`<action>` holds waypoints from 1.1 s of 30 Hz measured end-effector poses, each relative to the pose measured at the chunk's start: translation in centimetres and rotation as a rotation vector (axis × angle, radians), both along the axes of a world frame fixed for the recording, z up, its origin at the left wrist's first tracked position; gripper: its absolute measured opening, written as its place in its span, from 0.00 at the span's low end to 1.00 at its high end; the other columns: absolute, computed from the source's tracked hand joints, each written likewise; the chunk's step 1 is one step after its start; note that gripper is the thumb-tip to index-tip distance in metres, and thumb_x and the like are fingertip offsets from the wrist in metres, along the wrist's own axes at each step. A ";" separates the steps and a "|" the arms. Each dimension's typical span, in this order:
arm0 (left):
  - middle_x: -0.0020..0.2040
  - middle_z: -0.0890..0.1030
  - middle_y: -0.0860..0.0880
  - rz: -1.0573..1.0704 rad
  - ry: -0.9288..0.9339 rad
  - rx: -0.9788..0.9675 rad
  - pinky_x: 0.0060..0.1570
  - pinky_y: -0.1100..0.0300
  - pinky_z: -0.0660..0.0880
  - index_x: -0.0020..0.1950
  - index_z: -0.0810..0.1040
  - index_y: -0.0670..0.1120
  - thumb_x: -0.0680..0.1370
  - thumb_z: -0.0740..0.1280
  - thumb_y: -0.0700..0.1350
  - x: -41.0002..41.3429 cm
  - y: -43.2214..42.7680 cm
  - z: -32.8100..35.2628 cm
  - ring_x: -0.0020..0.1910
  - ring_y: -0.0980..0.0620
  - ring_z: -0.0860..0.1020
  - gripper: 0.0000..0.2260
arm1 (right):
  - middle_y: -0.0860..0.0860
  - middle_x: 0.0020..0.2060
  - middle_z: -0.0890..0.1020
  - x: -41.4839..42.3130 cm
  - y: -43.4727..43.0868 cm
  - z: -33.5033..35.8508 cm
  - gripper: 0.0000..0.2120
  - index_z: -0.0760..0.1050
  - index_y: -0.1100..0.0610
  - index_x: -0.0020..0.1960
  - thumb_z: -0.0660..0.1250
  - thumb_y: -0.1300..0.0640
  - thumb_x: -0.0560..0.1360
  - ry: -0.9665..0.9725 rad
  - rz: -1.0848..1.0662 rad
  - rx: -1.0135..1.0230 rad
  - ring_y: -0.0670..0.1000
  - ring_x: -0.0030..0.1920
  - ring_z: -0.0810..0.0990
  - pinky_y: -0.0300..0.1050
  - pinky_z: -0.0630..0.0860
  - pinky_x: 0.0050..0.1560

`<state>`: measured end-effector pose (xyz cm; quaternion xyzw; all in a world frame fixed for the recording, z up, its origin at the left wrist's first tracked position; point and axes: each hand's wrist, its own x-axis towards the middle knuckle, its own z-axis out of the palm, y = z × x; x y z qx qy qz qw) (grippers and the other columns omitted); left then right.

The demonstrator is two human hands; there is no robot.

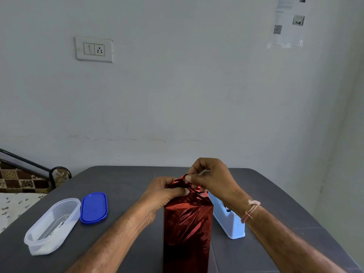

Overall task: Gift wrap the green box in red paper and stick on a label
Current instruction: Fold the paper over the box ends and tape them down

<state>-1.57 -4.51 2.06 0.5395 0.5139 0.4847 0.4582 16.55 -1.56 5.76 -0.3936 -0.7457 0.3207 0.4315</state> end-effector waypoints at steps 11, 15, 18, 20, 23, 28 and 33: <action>0.48 0.88 0.44 -0.015 0.004 0.035 0.46 0.62 0.80 0.53 0.86 0.46 0.74 0.78 0.40 -0.1 -0.4 -0.2 0.47 0.50 0.87 0.09 | 0.49 0.37 0.86 0.5 -2.2 -2.1 0.08 0.82 0.49 0.40 0.81 0.53 0.70 -0.088 -0.114 0.096 0.47 0.36 0.84 0.46 0.83 0.39; 0.53 0.87 0.43 -0.082 -0.018 0.021 0.61 0.51 0.79 0.56 0.86 0.49 0.73 0.78 0.43 -0.6 -0.4 -0.1 0.55 0.43 0.85 0.11 | 0.47 0.40 0.85 0.7 -2.5 -2.2 0.07 0.82 0.47 0.41 0.81 0.50 0.69 -0.094 -0.124 0.098 0.48 0.38 0.84 0.54 0.84 0.43; 0.57 0.86 0.45 -0.166 -0.011 0.019 0.62 0.52 0.77 0.58 0.85 0.51 0.68 0.75 0.43 -1.1 -0.6 0.1 0.57 0.46 0.84 0.18 | 0.49 0.38 0.85 0.7 -2.7 -2.1 0.07 0.82 0.48 0.40 0.81 0.52 0.70 -0.070 -0.126 0.093 0.50 0.38 0.84 0.55 0.84 0.43; 0.61 0.85 0.49 -0.214 -0.003 0.023 0.61 0.55 0.75 0.61 0.84 0.53 0.66 0.74 0.44 -1.8 -0.9 0.1 0.60 0.50 0.83 0.23 | 0.50 0.37 0.85 0.8 -2.9 -1.9 0.07 0.82 0.48 0.40 0.80 0.53 0.70 -0.053 -0.123 0.082 0.52 0.37 0.84 0.55 0.84 0.43; 0.68 0.80 0.54 -0.342 0.099 0.053 0.68 0.54 0.73 0.67 0.79 0.59 0.67 0.78 0.49 -3.0 -1.7 -0.1 0.67 0.55 0.79 0.29 | 0.51 0.36 0.85 0.9 -3.1 -1.9 0.07 0.82 0.48 0.40 0.80 0.53 0.70 -0.043 -0.114 0.068 0.51 0.37 0.85 0.56 0.84 0.42; 0.66 0.80 0.55 -0.340 0.240 0.093 0.68 0.52 0.76 0.68 0.77 0.61 0.68 0.81 0.50 -3.1 -2.4 -0.5 0.67 0.55 0.78 0.30 | 0.47 0.39 0.85 1.3 -2.8 -2.3 0.07 0.82 0.44 0.41 0.79 0.46 0.69 -0.103 -0.121 0.095 0.49 0.39 0.85 0.60 0.83 0.43; 0.64 0.82 0.53 -0.247 0.234 0.179 0.66 0.52 0.78 0.64 0.80 0.60 0.67 0.82 0.50 -3.2 -2.2 -1.4 0.64 0.55 0.80 0.27 | 0.41 0.42 0.82 1.3 -2.7 -2.5 0.08 0.82 0.44 0.38 0.81 0.50 0.68 -0.153 -0.115 0.200 0.44 0.43 0.82 0.53 0.82 0.47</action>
